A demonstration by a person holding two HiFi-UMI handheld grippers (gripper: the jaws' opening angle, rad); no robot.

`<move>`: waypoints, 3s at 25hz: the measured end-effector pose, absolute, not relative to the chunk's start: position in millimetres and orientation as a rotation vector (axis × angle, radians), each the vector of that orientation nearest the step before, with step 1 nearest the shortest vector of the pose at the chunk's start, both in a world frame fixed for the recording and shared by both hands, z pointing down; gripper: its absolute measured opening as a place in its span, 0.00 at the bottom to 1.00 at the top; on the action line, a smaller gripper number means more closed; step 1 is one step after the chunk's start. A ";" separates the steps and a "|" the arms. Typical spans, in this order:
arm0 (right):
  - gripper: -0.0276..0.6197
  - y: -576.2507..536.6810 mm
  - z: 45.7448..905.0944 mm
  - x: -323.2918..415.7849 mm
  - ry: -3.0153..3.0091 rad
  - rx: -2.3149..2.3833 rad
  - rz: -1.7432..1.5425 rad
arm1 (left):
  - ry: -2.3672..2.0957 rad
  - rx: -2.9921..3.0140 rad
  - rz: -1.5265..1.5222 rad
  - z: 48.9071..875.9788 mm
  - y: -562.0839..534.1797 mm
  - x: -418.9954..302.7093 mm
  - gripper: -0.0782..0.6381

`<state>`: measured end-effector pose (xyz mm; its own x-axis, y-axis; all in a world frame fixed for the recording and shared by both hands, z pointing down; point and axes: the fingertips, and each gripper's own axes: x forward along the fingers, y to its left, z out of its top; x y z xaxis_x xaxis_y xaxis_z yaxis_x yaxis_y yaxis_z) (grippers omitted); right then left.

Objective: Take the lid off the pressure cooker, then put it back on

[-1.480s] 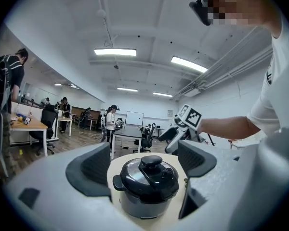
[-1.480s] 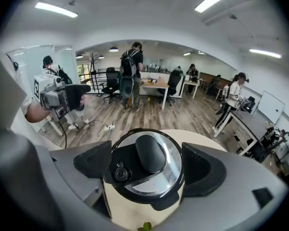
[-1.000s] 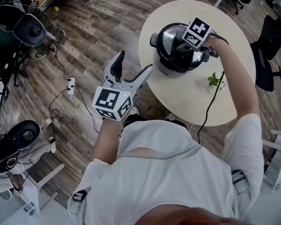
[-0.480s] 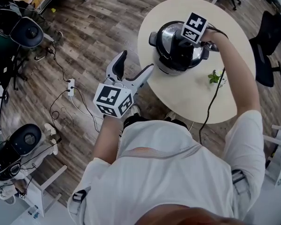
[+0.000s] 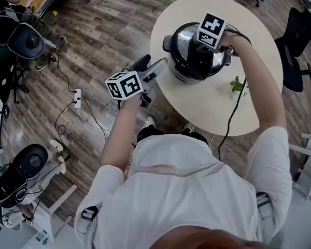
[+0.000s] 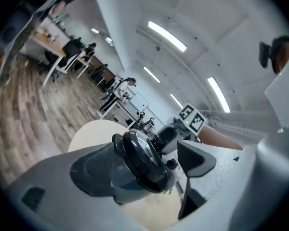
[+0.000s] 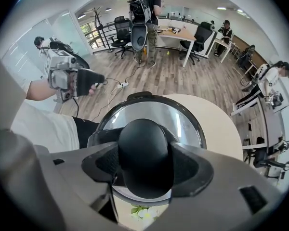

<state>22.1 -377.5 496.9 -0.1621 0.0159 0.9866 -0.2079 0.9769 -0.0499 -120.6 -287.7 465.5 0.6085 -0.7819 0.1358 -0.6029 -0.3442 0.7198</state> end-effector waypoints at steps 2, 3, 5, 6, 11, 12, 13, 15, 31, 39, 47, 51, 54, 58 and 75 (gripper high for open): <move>0.52 -377.8 496.7 22.0 -1.715 0.148 0.200 | -1.009 1.903 -0.437 490.1 -309.7 -123.5 0.69; 0.52 -378.0 496.6 22.4 -1.714 0.150 0.201 | -0.978 1.825 -0.496 502.9 -319.8 -124.5 0.68; 0.52 -378.2 496.9 22.9 -1.715 0.154 0.205 | -0.913 1.702 -0.585 527.2 -336.1 -123.4 0.68; 0.52 -378.4 497.1 22.7 -1.716 0.155 0.206 | -0.869 1.644 -0.625 538.0 -342.6 -121.2 0.68; 0.52 -379.5 496.9 21.8 -1.716 0.160 0.208 | -0.694 1.417 -0.808 569.4 -368.9 -113.3 0.68; 0.52 -379.4 496.8 21.6 -1.717 0.161 0.208 | -0.691 1.430 -0.809 567.3 -370.7 -111.6 0.67; 0.52 -379.0 496.6 21.5 -1.719 0.160 0.208 | -0.691 1.450 -0.804 564.8 -371.6 -110.4 0.65; 0.52 -378.4 496.5 22.2 -1.720 0.160 0.207 | -0.692 1.469 -0.798 563.0 -372.8 -109.2 0.57; 0.52 -378.1 497.2 23.1 -1.716 0.184 0.235 | -0.654 1.499 -0.757 561.0 -375.6 -102.4 0.20; 0.52 -379.5 496.0 23.7 -1.696 0.232 0.285 | -0.653 1.506 -0.767 559.5 -375.0 -101.1 0.20; 0.52 -387.2 497.8 28.7 -1.652 0.514 0.546 | -0.639 1.522 -0.772 557.7 -372.3 -99.8 0.20; 0.53 -388.8 496.3 30.0 -1.600 0.623 0.661 | -0.613 1.536 -0.806 557.5 -372.7 -102.5 0.20; 0.53 -389.4 495.8 30.0 -1.595 0.636 0.663 | -0.597 1.530 -0.803 558.6 -372.1 -101.1 0.20; 0.53 -389.3 495.4 30.5 -1.611 0.641 0.651 | -0.577 1.530 -0.797 554.8 -372.0 -99.3 0.20; 0.50 -382.3 489.2 36.6 -1.624 0.572 0.570 | -0.606 1.518 -0.786 556.6 -368.8 -97.4 0.20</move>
